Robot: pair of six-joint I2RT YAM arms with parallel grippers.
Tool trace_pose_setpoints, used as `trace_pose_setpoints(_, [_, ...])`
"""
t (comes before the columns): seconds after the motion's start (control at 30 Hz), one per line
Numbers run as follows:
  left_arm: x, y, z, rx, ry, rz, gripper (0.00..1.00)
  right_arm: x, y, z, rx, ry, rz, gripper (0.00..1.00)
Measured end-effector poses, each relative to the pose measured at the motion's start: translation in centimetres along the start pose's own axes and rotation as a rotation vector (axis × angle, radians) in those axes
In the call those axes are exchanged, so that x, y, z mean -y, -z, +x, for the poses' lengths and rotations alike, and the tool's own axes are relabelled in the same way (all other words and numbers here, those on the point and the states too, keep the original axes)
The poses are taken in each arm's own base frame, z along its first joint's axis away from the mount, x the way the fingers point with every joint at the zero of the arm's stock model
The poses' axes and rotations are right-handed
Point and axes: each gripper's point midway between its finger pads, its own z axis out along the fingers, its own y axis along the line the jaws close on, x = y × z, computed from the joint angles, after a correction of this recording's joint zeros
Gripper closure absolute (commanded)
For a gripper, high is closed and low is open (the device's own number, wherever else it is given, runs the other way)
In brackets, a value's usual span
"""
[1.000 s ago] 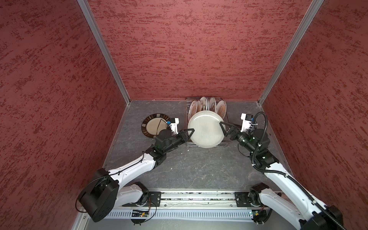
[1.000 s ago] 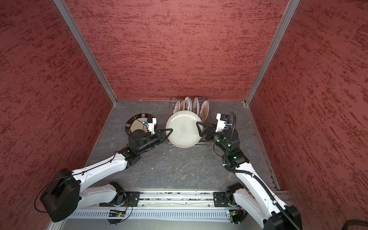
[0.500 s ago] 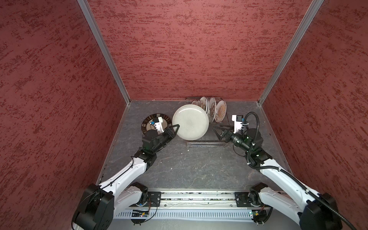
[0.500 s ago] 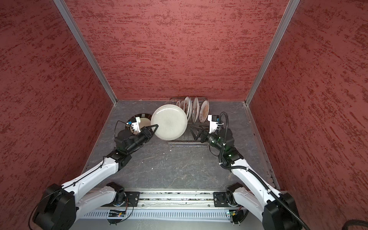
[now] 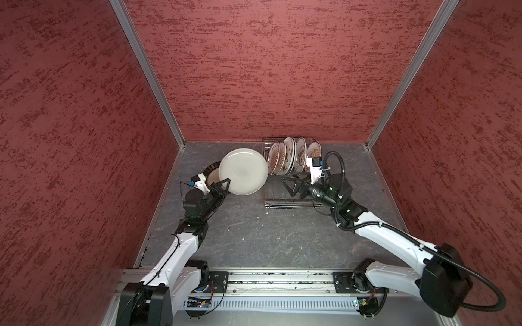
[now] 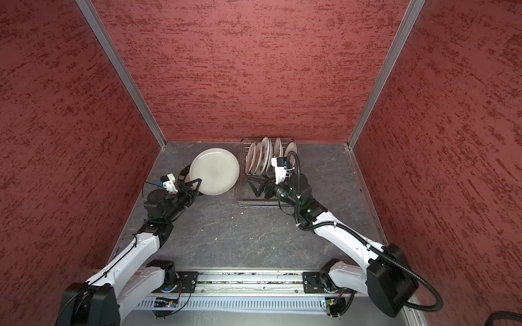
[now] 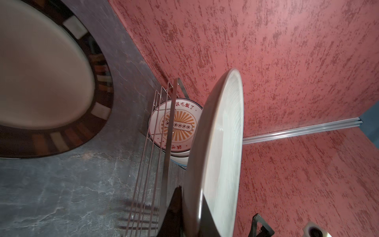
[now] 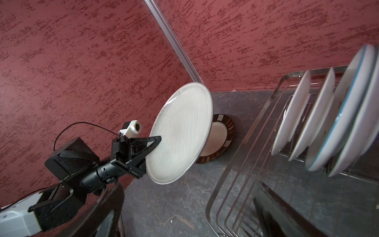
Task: Unload the plates from the dish rack
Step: Place the plate on the plate.
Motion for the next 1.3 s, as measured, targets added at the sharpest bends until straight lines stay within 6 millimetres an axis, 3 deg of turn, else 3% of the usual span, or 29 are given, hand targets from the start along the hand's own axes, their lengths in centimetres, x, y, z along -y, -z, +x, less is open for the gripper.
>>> trace_pose_setpoints(0.23, [-2.2, 0.7, -3.6, 0.099, 0.056, -0.05, 1.0, -1.8, -5.2, 1.4, -0.061, 0.053, -0.004, 0.01])
trace_pose_setpoints(0.5, [-6.1, 0.5, -5.2, 0.135, 0.113, -0.154, 1.0, -2.2, -11.2, 3.6, -0.126, 0.097, 0.042, 0.01])
trace_pose_setpoints(0.7, [-7.4, 0.7, -6.2, 0.172, 0.119, -0.195, 1.0, -1.3, -14.6, 4.5, -0.148, 0.105, 0.09, 0.01])
trace_pose_setpoints(1.03, [-12.2, -0.3, -6.9, 0.196, 0.136, -0.363, 1.0, 0.9, -19.4, 6.7, -0.2, 0.101, 0.139, 0.01])
trace_pose_setpoints(1.3, [-13.5, -2.3, -8.5, 0.209, 0.136, -0.402, 1.0, 2.5, -22.5, 7.7, -0.221, 0.112, 0.179, 0.01])
